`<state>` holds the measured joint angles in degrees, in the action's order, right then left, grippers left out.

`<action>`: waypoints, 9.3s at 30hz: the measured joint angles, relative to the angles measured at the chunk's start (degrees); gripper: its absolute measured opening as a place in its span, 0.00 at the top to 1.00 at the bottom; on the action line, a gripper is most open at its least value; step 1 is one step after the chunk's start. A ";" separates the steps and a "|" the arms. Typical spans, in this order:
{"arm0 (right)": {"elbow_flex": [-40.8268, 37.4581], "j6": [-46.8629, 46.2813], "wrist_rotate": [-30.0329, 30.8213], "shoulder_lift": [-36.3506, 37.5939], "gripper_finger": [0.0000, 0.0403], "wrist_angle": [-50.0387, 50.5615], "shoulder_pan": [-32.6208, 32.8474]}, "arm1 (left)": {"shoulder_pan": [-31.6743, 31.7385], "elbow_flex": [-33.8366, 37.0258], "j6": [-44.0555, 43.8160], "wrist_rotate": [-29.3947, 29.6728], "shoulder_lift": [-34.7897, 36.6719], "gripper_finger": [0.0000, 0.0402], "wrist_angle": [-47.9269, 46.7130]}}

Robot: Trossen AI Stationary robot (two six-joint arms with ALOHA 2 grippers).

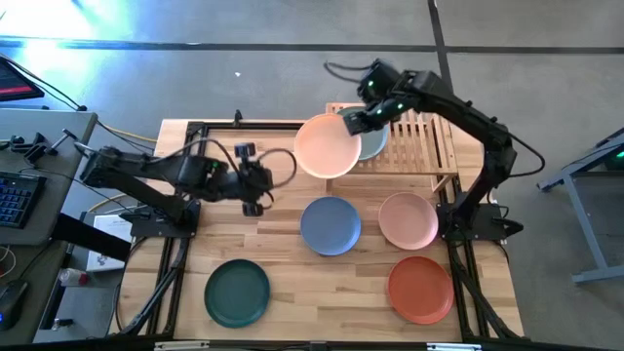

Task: Place and stack plates onto a shelf
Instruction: Stack the light orange plate on top of the gray plate on the shelf, then put the pink plate on the the shelf

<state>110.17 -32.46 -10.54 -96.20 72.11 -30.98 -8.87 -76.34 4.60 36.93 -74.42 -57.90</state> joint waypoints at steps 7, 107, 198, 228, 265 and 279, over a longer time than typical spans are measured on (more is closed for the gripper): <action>0.00 8.83 -6.93 1.05 1.00 0.14 -9.25 | 7.06 0.00 0.89 0.00 2.51 0.79 -0.13; -12.21 17.66 -12.99 0.94 0.74 -0.28 -25.83 | 27.68 -0.04 4.48 -0.70 2.47 0.79 2.08; 0.50 -11.63 9.75 -4.94 0.74 17.87 28.95 | 27.66 7.06 -5.49 -13.08 2.43 0.79 -4.23; -37.30 -30.34 6.08 -4.68 0.74 4.21 49.89 | 27.62 7.06 -7.51 -18.64 2.43 0.79 -4.03; -51.12 -29.10 10.74 -4.64 0.90 -9.99 49.88 | 27.61 7.04 -9.05 -18.59 2.43 0.79 -1.96; -47.42 -29.65 8.62 -4.64 1.00 -5.40 49.78 | 27.61 7.04 -8.96 -18.58 2.43 0.79 -1.99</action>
<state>62.75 -62.11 -1.91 -100.84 66.71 18.81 18.74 -69.30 -4.36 18.35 -71.99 -59.88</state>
